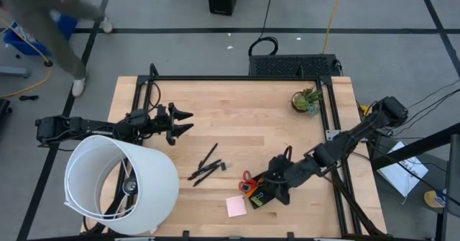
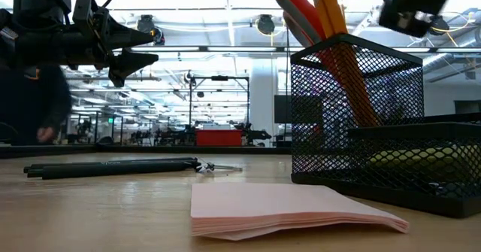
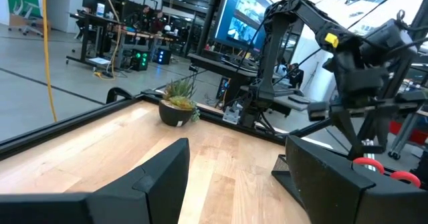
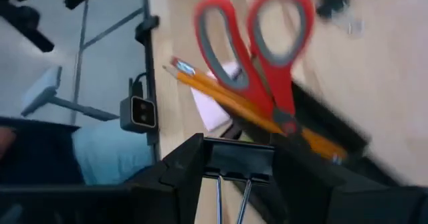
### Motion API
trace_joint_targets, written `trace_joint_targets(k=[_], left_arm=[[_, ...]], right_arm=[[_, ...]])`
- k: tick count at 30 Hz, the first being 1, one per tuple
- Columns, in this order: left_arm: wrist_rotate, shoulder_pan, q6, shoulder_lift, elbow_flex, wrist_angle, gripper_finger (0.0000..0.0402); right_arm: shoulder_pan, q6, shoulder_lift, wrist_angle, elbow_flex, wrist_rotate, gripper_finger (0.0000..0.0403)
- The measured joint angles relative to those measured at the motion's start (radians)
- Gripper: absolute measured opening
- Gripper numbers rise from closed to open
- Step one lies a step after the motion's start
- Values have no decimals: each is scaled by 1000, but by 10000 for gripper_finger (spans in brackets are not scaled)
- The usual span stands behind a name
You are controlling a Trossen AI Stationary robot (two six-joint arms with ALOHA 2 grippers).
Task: Pick and place office supplies into organizer
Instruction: Put the black binder clip into the black desk organizer
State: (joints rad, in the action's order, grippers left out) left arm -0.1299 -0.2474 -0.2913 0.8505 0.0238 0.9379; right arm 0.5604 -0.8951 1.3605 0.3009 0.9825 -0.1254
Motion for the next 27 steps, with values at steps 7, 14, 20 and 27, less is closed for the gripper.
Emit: trace_joint_targets(k=[7, 14, 20, 27], left_arm=[[0, 0, 0, 0, 0, 0, 253], [0, 0, 0, 0, 0, 0, 253], [0, 0, 0, 0, 0, 0, 253], [0, 0, 0, 0, 0, 0, 253]], right_arm=[[5, -368, 36, 47, 0, 103, 159], [4, -586, 83, 11, 1, 184, 159], [4, -737, 179, -43, 1, 203, 150], [-27, -749, 274, -46, 1, 150, 156]])
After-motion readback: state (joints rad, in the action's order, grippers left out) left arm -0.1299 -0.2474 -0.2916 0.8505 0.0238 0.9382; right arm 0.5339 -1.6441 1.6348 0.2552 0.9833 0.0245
